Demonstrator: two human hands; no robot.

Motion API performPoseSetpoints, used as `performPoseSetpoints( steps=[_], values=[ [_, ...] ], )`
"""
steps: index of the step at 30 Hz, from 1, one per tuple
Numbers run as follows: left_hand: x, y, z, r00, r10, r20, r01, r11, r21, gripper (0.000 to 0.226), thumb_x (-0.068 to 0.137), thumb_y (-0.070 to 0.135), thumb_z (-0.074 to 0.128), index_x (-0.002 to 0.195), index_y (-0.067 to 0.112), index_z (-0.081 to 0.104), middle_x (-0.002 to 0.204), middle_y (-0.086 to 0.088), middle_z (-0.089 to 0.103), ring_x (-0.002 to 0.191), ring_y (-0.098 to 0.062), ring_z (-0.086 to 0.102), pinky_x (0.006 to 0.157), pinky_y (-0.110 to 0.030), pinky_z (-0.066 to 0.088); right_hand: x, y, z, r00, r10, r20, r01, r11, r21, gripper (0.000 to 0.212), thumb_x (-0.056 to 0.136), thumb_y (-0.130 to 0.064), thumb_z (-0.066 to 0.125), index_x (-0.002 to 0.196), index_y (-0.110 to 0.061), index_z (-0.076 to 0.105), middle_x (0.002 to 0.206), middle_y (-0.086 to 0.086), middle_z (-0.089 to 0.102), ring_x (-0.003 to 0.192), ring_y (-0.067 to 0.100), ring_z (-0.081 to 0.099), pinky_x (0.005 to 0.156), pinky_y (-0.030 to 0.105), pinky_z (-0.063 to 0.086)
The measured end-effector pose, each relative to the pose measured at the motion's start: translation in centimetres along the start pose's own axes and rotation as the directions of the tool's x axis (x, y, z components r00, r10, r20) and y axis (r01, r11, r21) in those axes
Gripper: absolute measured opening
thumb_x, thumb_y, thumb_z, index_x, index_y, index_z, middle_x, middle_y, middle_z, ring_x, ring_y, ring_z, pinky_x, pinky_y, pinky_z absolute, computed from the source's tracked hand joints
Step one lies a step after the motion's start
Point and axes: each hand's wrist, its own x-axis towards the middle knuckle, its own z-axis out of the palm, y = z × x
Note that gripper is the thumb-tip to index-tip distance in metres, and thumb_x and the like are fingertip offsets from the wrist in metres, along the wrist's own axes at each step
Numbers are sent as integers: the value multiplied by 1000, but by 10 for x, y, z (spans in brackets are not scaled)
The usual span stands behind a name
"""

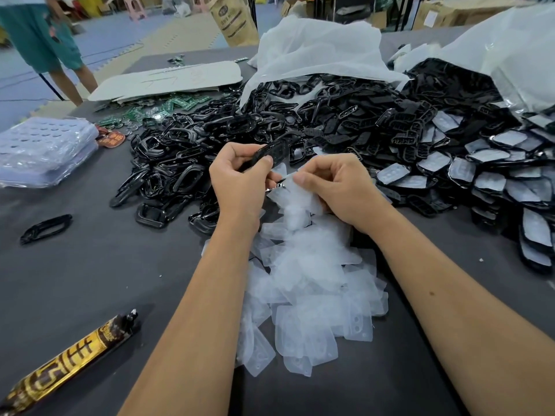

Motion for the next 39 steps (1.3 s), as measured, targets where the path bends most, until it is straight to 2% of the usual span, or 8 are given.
performPoseSetpoints(
  steps=[3, 7, 11, 14, 19, 26, 35, 39],
  values=[
    [1, 1, -1, 999, 16, -49, -17, 999, -34, 20, 88, -9, 67, 89, 11, 62, 85, -16, 67, 55, -23, 67, 49, -24, 49, 1, -3, 2, 999, -29, -34, 22, 981, -193, 47, 105, -33, 62, 73, 2, 56, 60, -1, 47, 56, 9, 42, 55, 28, 36],
    [3, 0, -1, 995, 9, -97, -15, 998, -58, 21, 89, -9, 67, 89, 11, 62, 90, -20, 65, 56, -22, 69, 49, -24, 48, -3, -10, 6, 993, -83, -82, 67, 981, -181, 58, 107, -33, 56, 65, 4, 40, 55, -3, 39, 51, 5, 36, 55, 26, 33],
    [2, 0, -1, 997, -1, -81, -3, 999, -46, 19, 89, -8, 68, 91, 10, 63, 89, -19, 65, 56, -21, 69, 48, -25, 48, -2, -7, 8, 984, -156, -92, 141, 979, -145, 46, 102, -23, 65, 64, 2, 58, 68, 3, 44, 65, 11, 42, 67, 26, 39],
    [3, 0, -1, 996, -2, -90, -1, 999, -38, 21, 88, -9, 67, 90, 12, 62, 86, -16, 65, 56, -21, 69, 48, -24, 48, -3, -5, 8, 970, -146, -194, 126, 986, -108, 17, 96, -24, 73, 92, -9, 82, 81, 5, 58, 77, 9, 54, 76, 17, 43],
    [2, -1, -1, 993, -4, -118, 4, 1000, -2, 21, 87, -10, 63, 91, 11, 61, 84, -10, 60, 54, -19, 68, 47, -24, 47, -2, -2, 4, 928, -89, -363, 70, 995, -65, 16, 99, -22, 71, 89, -12, 77, 68, -2, 68, 60, 8, 58, 62, 25, 47],
    [2, -1, 0, 997, 13, -72, -11, 1000, 21, 24, 85, -9, 62, 92, 14, 63, 89, -15, 60, 52, -18, 66, 48, -24, 47, -1, -1, 3, 947, -12, -322, 54, 991, 123, 20, 106, -22, 60, 94, -7, 65, 73, 8, 74, 44, 18, 57, 43, 25, 45],
    [1, -2, 2, 995, 72, -73, -67, 995, 79, 23, 82, -7, 63, 88, 15, 62, 90, -12, 64, 51, -17, 66, 47, -24, 48, -1, 0, 4, 917, -13, -399, 42, 997, 64, 5, 98, -4, 65, 102, -6, 65, 80, 6, 74, 63, 25, 72, 58, 38, 56],
    [0, -4, 2, 999, 36, 34, -38, 998, 48, 20, 85, -9, 65, 88, 11, 62, 82, -8, 65, 49, -16, 63, 46, -24, 48, -3, -3, 5, 770, -238, -592, 122, 965, -230, 4, 94, -12, 72, 91, -12, 70, 83, -4, 70, 72, 11, 67, 67, 32, 57]
  ],
)
